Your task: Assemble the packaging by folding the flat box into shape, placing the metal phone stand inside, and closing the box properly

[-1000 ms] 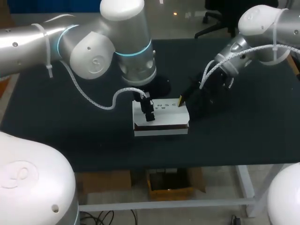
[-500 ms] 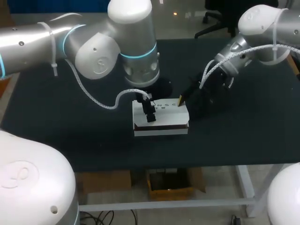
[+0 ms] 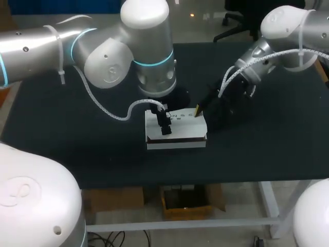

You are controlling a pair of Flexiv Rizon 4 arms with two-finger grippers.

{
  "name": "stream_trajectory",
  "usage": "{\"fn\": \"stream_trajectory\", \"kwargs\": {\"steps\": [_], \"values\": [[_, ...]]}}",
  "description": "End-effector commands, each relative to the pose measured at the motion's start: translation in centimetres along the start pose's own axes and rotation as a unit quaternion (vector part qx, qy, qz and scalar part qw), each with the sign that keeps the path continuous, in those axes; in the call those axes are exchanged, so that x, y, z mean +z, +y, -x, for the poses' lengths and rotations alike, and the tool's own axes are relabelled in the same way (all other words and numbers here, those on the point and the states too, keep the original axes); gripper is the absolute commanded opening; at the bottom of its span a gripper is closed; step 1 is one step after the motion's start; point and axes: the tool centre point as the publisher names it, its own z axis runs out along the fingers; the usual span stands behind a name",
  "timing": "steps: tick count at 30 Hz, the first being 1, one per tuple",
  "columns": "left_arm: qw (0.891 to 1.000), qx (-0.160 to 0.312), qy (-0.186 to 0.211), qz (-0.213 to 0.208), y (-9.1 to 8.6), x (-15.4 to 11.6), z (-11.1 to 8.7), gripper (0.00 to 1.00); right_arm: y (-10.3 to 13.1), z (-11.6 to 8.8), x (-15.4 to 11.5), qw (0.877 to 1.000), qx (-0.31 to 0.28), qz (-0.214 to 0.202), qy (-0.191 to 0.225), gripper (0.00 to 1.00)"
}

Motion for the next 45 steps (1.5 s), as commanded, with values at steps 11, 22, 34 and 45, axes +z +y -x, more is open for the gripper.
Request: {"fn": "stream_trajectory", "kwargs": {"steps": [11, 22, 34, 45], "values": [[1.000, 0.010, -0.015, 0.016, -0.6, 0.8, -0.1, 0.76, 0.0, 0.0, 0.0, 1.000, -0.001, -0.002, 0.000, 0.41], [0.999, 0.006, -0.032, 0.016, -0.4, 1.8, 0.5, 0.72, 0.1, -0.1, 0.1, 1.000, -0.003, -0.003, -0.001, 0.41], [0.997, 0.006, -0.075, 0.009, -0.3, 2.2, 0.6, 0.49, 0.0, -0.1, 0.1, 1.000, -0.004, -0.003, -0.001, 0.41], [0.993, 0.017, -0.119, 0.015, -0.3, 2.6, 0.3, 0.49, 0.0, 0.0, -0.1, 1.000, -0.005, -0.002, -0.001, 0.41]]}}
